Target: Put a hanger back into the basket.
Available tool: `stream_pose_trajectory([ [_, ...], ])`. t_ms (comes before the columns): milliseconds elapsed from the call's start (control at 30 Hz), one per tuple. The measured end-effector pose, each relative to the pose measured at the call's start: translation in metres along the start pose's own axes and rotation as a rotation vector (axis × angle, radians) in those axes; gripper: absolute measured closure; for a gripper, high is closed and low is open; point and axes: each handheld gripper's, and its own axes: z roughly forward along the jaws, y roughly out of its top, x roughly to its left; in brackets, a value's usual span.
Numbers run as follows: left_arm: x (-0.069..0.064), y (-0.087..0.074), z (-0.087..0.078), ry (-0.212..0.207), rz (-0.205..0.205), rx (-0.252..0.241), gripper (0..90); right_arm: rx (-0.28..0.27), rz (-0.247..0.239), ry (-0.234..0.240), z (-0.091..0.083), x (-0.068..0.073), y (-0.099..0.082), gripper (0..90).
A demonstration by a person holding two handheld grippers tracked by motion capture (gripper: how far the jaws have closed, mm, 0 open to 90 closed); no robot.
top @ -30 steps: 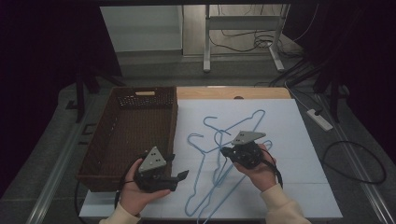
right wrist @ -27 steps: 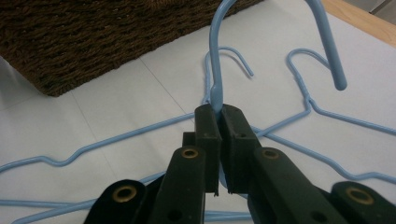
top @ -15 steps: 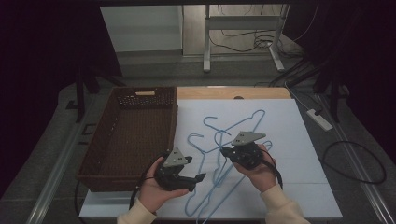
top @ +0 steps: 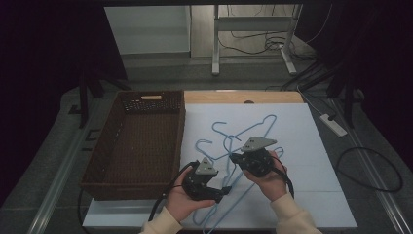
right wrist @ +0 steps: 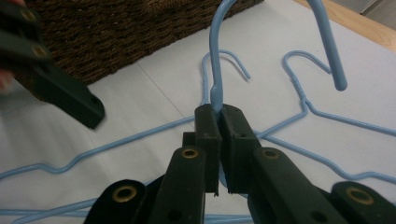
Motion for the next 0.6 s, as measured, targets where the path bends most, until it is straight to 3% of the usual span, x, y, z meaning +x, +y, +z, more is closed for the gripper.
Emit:
stream_pose_trajectory([
  [333, 0.008, 0.004, 0.029, 0.006, -0.043, 0.056, 42.0, -0.006, 0.002, -0.007, -0.002, -0.001, 0.000, 86.7],
  [433, 0.011, 0.004, 0.034, -0.011, -0.060, 0.074, 50.7, -0.007, 0.002, -0.008, -0.001, 0.000, 0.000, 86.7],
  [500, 0.013, 0.004, 0.038, -0.043, -0.077, 0.101, 56.4, -0.007, 0.002, -0.009, -0.001, 0.000, 0.000, 86.7],
  [600, 0.014, 0.003, 0.040, -0.062, -0.089, 0.116, 71.1, -0.011, 0.003, -0.011, -0.002, 0.000, -0.001, 86.7],
])
